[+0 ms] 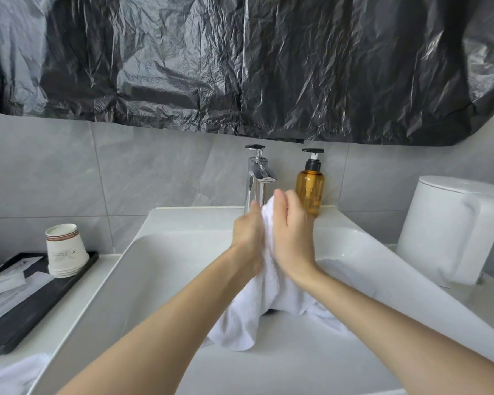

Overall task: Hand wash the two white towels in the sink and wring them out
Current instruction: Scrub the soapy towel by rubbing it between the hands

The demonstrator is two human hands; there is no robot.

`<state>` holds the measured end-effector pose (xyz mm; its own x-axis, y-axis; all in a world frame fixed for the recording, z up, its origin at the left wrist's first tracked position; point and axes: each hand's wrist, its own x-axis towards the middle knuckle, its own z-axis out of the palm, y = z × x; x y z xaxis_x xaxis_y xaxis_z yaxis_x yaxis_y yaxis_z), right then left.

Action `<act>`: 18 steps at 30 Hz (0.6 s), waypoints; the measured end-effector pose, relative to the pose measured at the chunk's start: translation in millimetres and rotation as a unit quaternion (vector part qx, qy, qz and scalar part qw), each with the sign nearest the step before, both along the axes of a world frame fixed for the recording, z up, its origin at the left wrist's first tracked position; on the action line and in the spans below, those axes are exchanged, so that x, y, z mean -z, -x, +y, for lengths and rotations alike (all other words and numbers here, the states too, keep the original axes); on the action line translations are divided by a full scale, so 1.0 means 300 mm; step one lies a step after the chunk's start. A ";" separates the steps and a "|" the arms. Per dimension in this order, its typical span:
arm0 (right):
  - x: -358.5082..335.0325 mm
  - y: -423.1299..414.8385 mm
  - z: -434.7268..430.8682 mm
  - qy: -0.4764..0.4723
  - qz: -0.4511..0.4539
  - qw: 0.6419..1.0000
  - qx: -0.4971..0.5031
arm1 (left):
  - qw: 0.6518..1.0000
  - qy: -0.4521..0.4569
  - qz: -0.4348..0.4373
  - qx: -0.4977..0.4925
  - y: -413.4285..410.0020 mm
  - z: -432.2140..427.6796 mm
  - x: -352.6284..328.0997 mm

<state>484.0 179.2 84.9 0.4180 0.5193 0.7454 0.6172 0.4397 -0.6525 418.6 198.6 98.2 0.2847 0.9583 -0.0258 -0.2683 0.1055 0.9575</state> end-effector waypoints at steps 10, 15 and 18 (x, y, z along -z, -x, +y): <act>0.032 0.021 -0.026 -0.058 -0.093 0.993 -0.035 | 1.000 -0.030 -0.001 -0.006 0.009 0.012 0.000; -0.025 -0.036 0.028 -0.041 0.038 0.997 0.046 | 1.000 -0.007 0.014 0.019 -0.009 -0.019 0.000; 0.027 -0.001 -0.016 -0.068 -0.082 0.994 -0.022 | 0.999 -0.038 0.000 0.007 -0.002 -0.004 0.008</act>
<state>484.3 174.3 76.8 0.2644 0.4238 0.8663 0.6879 0.5467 -0.4774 419.3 197.5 95.9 0.2983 0.9533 0.0475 -0.2665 0.0354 0.9632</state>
